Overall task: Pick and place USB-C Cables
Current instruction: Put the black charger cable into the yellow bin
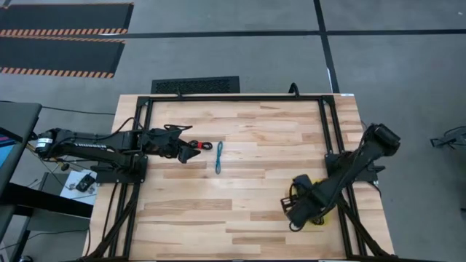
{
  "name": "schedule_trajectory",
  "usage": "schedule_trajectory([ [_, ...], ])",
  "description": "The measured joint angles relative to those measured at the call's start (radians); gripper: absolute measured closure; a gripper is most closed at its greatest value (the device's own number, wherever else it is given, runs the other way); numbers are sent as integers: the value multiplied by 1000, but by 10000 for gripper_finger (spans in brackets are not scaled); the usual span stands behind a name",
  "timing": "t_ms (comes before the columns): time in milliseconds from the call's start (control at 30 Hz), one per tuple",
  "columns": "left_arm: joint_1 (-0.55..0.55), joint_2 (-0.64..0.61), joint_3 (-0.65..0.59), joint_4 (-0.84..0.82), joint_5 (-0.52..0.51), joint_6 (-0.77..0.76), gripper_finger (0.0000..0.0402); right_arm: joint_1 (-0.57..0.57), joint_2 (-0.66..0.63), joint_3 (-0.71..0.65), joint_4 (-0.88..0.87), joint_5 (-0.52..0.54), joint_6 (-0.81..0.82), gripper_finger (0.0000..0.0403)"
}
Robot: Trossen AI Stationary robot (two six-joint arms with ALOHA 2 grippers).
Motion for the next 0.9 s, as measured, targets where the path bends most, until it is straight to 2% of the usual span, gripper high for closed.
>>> schedule_trajectory([
  [100,12,0,0,-34,4,83,120,-64,-31,59,8,106,-145,187],
  [167,24,4,1,-85,4,176,120,-122,-32,82,8,139,-269,190],
  [367,85,72,1,-140,5,467,120,-311,-11,98,167,127,-646,195],
  [467,139,143,1,-140,15,636,120,-381,3,97,272,90,-767,194],
  [700,321,356,0,-73,90,931,120,-421,1,98,367,90,-839,195],
  [900,413,534,1,19,235,1019,120,-412,1,98,365,92,-837,200],
])
